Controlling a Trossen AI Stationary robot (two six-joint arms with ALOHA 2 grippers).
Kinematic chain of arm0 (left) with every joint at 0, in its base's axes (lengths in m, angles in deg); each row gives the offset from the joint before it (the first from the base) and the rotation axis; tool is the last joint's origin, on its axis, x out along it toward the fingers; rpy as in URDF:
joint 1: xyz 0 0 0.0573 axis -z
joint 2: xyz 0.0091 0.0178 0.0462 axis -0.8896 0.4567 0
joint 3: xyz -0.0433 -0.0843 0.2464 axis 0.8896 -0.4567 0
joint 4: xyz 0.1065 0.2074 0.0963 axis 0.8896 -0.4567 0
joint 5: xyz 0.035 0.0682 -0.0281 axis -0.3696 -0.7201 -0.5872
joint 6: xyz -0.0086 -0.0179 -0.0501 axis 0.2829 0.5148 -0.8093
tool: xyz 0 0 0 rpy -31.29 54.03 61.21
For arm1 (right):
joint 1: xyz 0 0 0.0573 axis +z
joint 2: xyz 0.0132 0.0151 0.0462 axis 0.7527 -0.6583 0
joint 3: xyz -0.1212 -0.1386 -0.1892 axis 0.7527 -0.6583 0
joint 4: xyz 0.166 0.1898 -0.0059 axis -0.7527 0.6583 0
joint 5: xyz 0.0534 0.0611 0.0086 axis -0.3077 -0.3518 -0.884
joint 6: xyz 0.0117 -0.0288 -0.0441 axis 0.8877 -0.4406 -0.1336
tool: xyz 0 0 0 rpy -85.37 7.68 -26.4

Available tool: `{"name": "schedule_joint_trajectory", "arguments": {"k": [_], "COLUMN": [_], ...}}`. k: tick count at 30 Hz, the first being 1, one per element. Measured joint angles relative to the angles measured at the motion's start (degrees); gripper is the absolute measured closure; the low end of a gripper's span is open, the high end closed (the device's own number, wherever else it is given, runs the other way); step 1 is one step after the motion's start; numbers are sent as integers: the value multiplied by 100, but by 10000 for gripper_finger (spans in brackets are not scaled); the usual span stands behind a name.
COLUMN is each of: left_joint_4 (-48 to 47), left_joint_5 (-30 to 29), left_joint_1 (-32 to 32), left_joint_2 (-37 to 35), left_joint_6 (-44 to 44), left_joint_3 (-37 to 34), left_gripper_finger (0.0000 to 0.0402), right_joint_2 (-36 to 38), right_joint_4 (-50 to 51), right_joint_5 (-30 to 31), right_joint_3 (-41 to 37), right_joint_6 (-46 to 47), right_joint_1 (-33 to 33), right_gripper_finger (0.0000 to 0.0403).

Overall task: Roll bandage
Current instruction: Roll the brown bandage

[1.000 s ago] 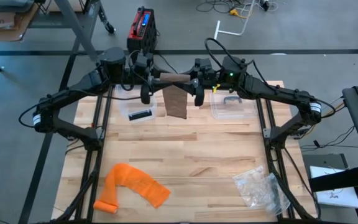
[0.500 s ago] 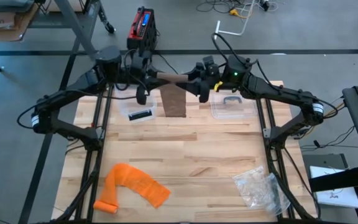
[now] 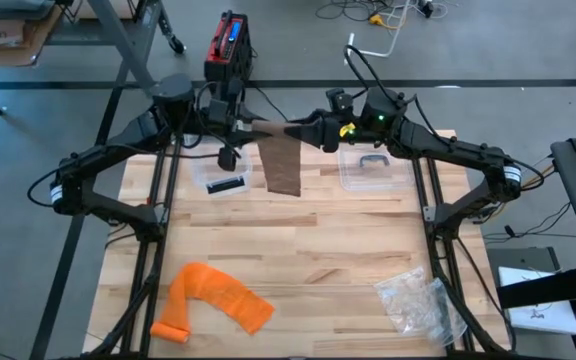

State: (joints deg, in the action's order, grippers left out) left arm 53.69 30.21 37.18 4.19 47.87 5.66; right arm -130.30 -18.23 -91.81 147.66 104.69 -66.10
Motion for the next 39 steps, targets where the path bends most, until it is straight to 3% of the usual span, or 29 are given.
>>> {"name": "schedule_joint_trajectory", "arguments": {"k": [39], "left_joint_4": [151], "left_joint_5": [-619], "left_joint_1": [5], "left_joint_2": [68], "left_joint_6": [1495], "left_joint_3": [-18], "left_gripper_finger": [322], "right_joint_2": [-94], "right_joint_4": [-372], "right_joint_5": [87], "right_joint_3": [2], "right_joint_6": [569], "right_joint_1": [46], "right_gripper_finger": [180]}}
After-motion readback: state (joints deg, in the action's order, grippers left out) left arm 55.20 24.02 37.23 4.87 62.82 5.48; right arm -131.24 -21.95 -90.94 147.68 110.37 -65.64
